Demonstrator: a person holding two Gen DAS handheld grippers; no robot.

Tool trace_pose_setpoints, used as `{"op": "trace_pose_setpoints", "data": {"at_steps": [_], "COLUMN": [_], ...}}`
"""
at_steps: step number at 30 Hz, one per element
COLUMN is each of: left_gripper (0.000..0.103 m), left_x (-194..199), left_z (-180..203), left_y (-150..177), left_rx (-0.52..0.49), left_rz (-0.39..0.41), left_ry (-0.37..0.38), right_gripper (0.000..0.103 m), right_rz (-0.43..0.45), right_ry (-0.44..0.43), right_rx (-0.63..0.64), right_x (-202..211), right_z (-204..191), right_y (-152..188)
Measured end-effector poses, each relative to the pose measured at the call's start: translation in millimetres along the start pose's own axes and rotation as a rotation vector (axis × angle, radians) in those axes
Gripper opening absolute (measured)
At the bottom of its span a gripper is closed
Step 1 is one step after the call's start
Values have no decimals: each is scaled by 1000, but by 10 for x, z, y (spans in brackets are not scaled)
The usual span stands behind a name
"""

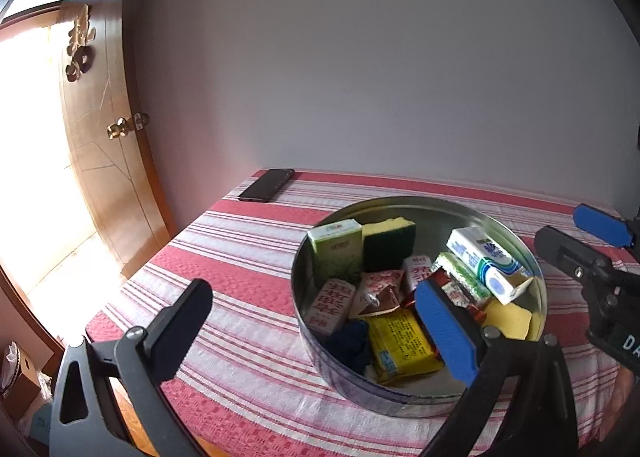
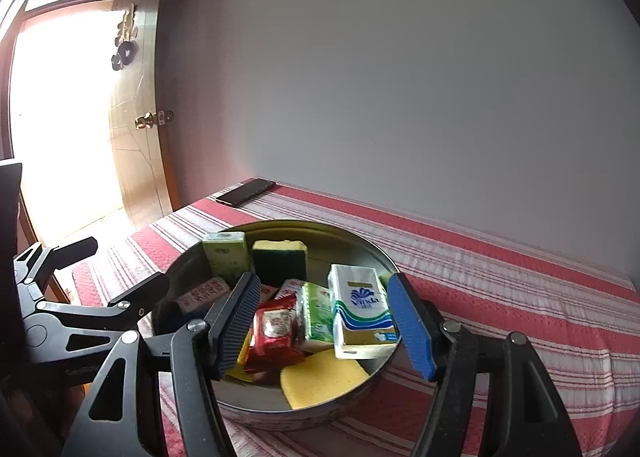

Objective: Organize objects

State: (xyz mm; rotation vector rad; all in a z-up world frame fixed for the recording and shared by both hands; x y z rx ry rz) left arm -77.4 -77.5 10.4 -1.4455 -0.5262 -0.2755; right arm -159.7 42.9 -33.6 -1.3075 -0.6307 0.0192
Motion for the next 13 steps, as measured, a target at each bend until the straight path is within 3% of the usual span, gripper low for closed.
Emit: {"op": "trace_pose_setpoints", "data": {"at_steps": [13], "left_gripper": [103], "left_x": [-7], "left_z": [-41], "left_y": [83], "left_rx": [-20], "left_rz": [9], "left_ry": [-37], "right_gripper": [68], "right_rz": [1], "right_ry": [-3], "right_rx": [9], "right_x": [34], "right_z": [-57], "right_y": [48]}}
Point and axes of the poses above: each gripper's, at about its wrist camera, not at the fingertips, and x roughly against the way its jaws point, z to its right, y to its underside, the point moved 3 cm from there along -x, roughly the way its jaws point, and after that the axes turned 11 degrees about y, right-handed, at the moved point
